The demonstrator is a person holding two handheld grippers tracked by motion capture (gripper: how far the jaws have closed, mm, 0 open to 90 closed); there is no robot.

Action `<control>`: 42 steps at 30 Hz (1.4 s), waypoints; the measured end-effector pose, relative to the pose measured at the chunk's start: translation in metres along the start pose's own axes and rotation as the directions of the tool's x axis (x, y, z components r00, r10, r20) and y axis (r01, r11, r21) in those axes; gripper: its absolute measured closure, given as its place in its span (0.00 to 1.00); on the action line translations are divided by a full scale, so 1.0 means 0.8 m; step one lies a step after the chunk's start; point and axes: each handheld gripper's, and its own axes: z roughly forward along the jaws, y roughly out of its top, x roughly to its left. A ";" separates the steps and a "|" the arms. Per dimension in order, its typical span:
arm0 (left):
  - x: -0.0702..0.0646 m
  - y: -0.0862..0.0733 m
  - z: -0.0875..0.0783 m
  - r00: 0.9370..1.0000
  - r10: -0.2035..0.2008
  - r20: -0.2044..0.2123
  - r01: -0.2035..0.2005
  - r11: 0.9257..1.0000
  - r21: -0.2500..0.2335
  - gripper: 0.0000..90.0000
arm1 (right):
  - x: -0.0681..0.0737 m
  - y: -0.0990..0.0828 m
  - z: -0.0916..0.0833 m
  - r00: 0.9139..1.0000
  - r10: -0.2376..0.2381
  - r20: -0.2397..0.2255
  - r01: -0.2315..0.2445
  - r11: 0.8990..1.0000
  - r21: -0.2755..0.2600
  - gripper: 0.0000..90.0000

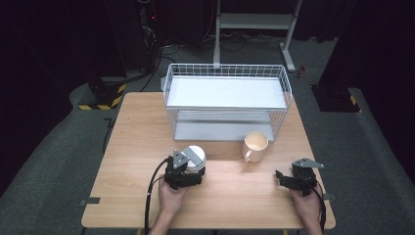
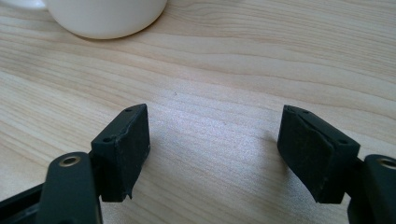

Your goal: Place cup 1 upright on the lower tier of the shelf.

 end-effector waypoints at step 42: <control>0.003 0.027 0.014 1.000 0.009 0.025 -0.009 1.000 0.012 0.21 | 0.000 0.000 0.000 1.000 -0.002 -0.003 0.002 1.000 0.000 0.28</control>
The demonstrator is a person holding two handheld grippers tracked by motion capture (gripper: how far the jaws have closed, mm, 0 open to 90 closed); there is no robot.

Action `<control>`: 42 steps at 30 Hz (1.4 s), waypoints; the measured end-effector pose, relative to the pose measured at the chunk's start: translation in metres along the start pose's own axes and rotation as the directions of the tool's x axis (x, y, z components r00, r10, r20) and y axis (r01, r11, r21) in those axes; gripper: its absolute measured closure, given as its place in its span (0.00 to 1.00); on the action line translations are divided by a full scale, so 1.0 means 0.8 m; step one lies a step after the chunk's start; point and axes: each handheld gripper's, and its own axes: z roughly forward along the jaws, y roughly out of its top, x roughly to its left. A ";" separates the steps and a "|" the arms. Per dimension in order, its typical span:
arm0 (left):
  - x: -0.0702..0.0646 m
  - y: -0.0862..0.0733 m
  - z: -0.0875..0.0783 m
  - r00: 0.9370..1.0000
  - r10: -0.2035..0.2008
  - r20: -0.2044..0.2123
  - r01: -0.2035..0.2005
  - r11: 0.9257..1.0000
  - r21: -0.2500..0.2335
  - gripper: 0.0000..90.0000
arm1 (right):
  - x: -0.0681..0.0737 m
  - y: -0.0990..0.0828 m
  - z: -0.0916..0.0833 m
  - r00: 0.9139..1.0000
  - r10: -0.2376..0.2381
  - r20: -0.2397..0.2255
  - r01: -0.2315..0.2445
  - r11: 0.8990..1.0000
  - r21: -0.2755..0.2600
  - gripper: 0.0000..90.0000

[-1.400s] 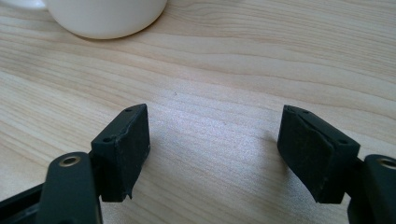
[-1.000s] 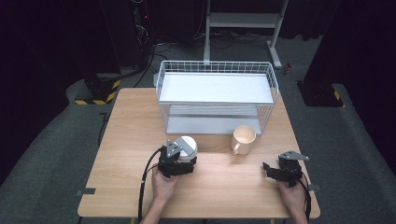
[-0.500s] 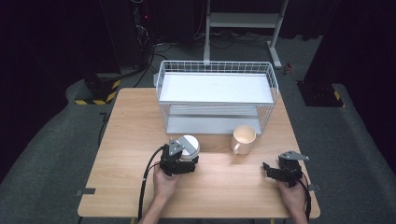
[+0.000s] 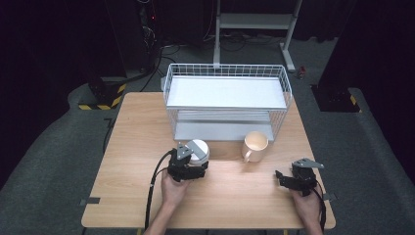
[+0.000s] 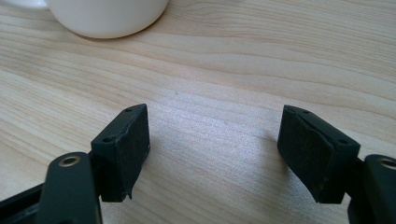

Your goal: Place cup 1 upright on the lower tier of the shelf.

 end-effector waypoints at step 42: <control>0.023 0.034 0.030 0.998 -0.020 -0.054 0.019 1.000 -0.006 0.21 | 0.000 0.001 0.001 1.000 0.002 0.004 -0.002 1.000 0.001 0.28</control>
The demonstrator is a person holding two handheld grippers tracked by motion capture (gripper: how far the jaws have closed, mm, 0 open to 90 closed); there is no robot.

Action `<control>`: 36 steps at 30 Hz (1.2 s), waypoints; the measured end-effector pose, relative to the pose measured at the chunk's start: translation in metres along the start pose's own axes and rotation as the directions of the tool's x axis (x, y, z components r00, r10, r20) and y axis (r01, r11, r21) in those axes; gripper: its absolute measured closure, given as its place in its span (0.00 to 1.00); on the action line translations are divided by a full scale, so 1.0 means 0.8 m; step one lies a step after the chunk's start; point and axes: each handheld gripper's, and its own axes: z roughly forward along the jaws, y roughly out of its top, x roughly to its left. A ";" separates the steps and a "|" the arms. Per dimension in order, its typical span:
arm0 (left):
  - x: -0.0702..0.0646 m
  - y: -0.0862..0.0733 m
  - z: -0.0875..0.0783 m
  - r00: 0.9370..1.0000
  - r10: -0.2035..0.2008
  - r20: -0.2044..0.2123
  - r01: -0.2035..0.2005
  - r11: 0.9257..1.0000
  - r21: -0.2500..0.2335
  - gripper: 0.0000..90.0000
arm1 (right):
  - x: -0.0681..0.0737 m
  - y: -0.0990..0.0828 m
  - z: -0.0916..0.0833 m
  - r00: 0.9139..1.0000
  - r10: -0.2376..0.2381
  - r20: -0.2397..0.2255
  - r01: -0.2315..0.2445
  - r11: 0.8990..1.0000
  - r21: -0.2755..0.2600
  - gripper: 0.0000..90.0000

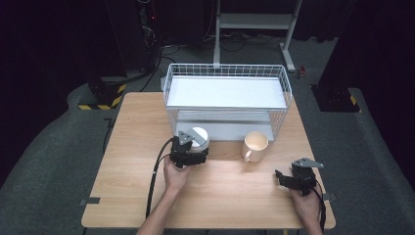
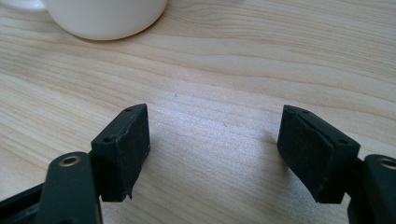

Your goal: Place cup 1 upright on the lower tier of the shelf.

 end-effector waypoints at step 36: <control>0.013 0.025 0.027 0.999 -0.017 -0.030 0.017 1.000 -0.014 0.21 | 0.000 0.000 0.000 1.000 -0.002 -0.002 0.002 1.000 0.000 0.28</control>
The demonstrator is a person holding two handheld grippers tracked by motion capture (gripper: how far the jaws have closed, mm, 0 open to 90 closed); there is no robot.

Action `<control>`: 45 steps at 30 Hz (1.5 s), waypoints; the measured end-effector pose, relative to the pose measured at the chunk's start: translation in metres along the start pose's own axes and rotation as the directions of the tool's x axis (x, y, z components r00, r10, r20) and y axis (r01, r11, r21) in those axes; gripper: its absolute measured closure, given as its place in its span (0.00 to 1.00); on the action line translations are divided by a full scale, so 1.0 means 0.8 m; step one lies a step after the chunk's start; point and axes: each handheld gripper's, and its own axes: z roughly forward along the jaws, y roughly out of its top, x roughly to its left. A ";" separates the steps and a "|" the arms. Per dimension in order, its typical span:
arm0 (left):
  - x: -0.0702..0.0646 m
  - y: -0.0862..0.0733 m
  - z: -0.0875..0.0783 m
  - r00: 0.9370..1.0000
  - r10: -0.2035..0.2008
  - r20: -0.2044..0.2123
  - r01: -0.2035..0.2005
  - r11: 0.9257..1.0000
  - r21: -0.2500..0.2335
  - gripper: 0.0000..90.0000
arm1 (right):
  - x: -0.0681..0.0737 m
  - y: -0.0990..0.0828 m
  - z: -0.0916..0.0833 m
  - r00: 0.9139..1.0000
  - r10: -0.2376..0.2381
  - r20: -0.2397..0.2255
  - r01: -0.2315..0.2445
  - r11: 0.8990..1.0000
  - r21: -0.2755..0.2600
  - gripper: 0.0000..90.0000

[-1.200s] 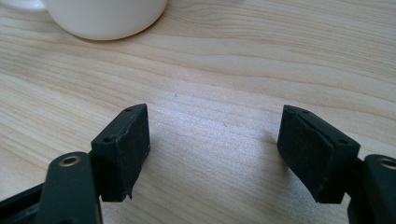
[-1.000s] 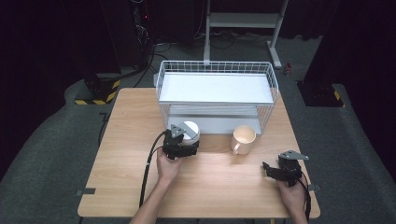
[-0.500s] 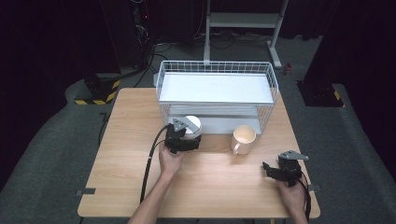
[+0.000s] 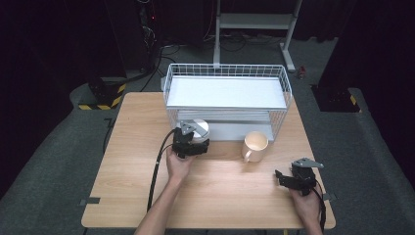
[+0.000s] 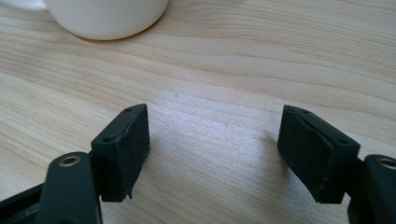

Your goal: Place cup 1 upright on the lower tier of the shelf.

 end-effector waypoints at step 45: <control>0.013 0.016 0.050 0.997 -0.005 -0.076 0.005 1.000 0.002 0.21 | 0.000 0.000 0.000 1.000 0.000 -0.002 0.000 1.000 0.000 0.28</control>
